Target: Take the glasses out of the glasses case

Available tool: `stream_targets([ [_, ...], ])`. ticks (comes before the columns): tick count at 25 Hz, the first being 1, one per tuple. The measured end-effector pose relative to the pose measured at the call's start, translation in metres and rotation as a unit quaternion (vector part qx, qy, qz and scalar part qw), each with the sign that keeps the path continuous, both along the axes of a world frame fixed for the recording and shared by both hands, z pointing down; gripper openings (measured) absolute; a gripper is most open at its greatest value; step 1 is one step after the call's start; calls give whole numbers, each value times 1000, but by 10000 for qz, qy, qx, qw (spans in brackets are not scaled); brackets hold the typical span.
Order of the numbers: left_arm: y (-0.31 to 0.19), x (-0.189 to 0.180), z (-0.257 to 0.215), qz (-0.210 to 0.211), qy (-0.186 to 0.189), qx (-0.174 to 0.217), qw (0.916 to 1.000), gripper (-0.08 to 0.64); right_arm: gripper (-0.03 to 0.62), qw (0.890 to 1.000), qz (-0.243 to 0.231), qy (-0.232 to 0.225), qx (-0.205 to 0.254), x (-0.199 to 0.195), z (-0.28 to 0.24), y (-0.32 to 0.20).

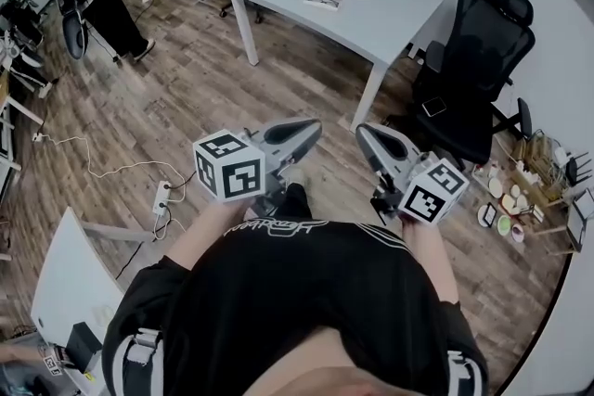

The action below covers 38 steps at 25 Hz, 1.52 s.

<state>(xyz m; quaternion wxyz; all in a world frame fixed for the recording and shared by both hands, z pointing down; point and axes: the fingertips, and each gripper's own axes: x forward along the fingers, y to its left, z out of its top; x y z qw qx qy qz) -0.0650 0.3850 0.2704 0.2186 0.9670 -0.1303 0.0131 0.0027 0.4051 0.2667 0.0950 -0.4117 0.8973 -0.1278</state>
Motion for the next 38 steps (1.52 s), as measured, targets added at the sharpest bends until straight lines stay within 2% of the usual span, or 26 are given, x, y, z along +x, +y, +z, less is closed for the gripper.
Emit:
stream_targets([
  [6, -28, 5, 13, 46, -14, -146, 9999, 8, 9, 9998, 107, -22, -175, 8, 14, -26],
  [12, -85, 22, 21, 143, 3, -245, 9996, 8, 9, 9987, 330, 125, -374, 30, 26, -85],
  [19, -178, 43, 26, 210, 30, -488, 9986, 8, 9, 9970, 360, 145, -663, 46, 31, -172],
  [28, -316, 67, 34, 320, -62, -744, 9967, 8, 9, 9940, 485, 63, -976, 70, 35, -308],
  [33, -387, 66, 39, 259, -65, -792, 9965, 8, 9, 9937, 503, 101, -995, 74, 35, -379],
  [38, -433, 57, 43, 122, -59, -724, 9973, 8, 9, 9947, 435, 191, -911, 68, 36, -422],
])
